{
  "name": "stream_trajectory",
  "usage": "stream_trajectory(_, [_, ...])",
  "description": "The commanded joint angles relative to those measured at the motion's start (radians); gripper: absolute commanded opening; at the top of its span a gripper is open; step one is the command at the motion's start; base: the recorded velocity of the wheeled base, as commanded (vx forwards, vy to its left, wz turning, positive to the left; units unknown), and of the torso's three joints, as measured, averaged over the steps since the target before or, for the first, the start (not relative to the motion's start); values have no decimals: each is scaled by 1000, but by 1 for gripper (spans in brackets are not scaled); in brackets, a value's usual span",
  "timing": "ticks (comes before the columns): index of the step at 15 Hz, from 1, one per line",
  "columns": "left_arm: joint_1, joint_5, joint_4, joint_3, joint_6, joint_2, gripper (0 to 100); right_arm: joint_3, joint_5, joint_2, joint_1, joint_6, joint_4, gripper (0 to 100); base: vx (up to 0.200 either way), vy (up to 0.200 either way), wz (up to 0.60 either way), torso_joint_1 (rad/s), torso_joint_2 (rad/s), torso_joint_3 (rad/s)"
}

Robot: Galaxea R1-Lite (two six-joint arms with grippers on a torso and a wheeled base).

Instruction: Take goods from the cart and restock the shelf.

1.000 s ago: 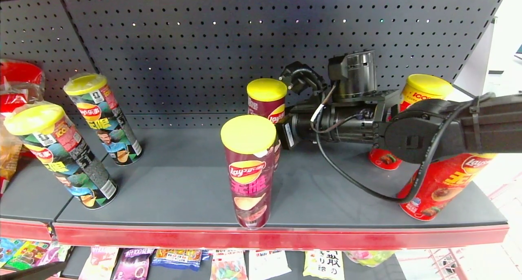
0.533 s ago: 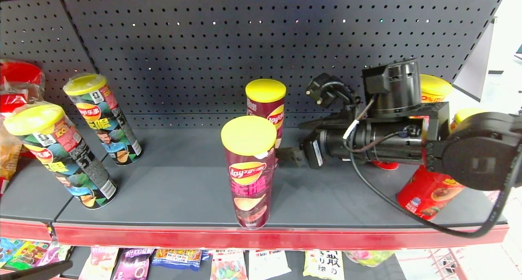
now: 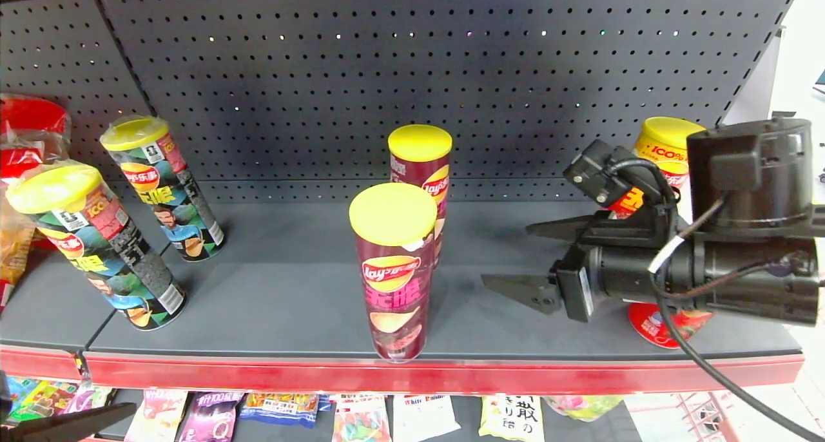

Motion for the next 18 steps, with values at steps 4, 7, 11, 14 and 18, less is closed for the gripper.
stream_trajectory(4, [45,-1,1,-34,0,101,100,230,32,-297,46,15,1,100,0,0,0,0,0,0])
stream_trajectory(7, [45,-3,-81,-24,0,164,100,394,31,-511,45,18,6,100,0,0,0,0,0,0])
stream_trajectory(11, [40,-10,-165,-37,5,279,100,563,8,-808,-66,79,21,100,0,0,0,0,0,0])
stream_trajectory(14, [39,-22,-246,-45,6,382,100,594,-18,-985,-207,81,137,100,0,0,0,0,0,0])
stream_trajectory(18, [22,-24,-329,-85,5,574,100,598,-29,-1179,-422,105,282,100,0,0,0,0,0,0])
